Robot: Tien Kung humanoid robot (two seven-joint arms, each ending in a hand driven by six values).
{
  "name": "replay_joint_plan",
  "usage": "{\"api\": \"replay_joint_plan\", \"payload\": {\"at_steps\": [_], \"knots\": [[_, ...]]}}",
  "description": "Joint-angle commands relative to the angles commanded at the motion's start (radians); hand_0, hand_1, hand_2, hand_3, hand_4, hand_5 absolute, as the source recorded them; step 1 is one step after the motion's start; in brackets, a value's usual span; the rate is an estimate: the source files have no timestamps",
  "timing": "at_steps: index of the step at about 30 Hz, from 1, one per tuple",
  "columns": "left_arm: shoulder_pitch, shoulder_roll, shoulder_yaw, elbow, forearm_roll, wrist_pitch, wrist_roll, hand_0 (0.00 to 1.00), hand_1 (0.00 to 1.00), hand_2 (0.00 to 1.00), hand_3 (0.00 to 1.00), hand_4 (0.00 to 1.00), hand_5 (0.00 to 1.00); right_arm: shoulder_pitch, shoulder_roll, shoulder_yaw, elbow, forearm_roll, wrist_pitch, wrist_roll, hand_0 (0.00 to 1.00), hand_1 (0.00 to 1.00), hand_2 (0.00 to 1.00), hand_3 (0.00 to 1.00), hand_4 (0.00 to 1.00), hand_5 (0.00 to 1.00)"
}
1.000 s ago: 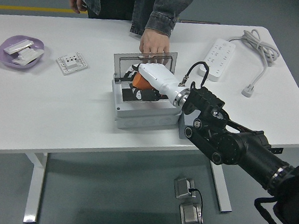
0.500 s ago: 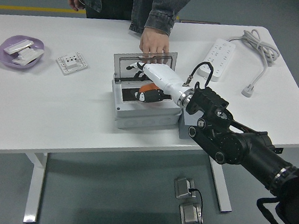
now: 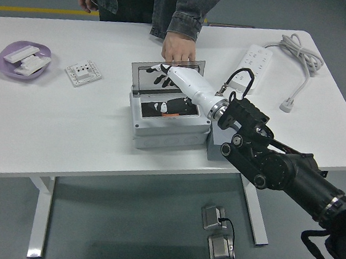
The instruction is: Pick up the cylinder from the cube,place it in the box,flap close box
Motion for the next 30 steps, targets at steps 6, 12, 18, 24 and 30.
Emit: {"api": "replay_joint_plan", "payload": {"at_steps": [6, 12, 18, 24, 30], "knots": [[-0.001, 0.001, -0.007, 0.0, 0.006, 0.001, 0.0, 0.649, 0.647, 0.567, 0.664, 0.675, 0.154, 0.022, -0.023, 0.012, 0.05, 0.018, 0.009, -0.007, 0.559, 0.546, 0.643, 0.828, 0.843, 0.242], [-0.005, 0.006, -0.011, 0.0, 0.013, 0.001, 0.0, 0.649, 0.647, 0.568, 0.664, 0.675, 0.154, 0.089, -0.019, 0.031, -0.046, 0.031, 0.022, -0.001, 0.557, 0.544, 0.638, 0.824, 0.843, 0.244], [-0.011, 0.013, -0.012, 0.0, 0.017, 0.001, 0.002, 0.649, 0.647, 0.569, 0.665, 0.675, 0.153, 0.161, -0.003, 0.06, -0.177, 0.034, 0.043, 0.001, 0.544, 0.545, 0.638, 0.818, 0.846, 0.256], [-0.012, 0.016, -0.008, 0.0, 0.017, 0.001, 0.003, 0.65, 0.647, 0.566, 0.665, 0.675, 0.153, 0.193, 0.012, 0.073, -0.281, 0.031, 0.05, 0.002, 0.548, 0.552, 0.64, 0.818, 0.848, 0.26], [-0.013, 0.014, -0.007, 0.0, 0.019, 0.0, 0.003, 0.65, 0.647, 0.565, 0.666, 0.675, 0.153, 0.17, 0.019, 0.024, -0.293, 0.04, 0.048, -0.001, 0.612, 0.579, 0.653, 0.82, 0.849, 0.265]]}}
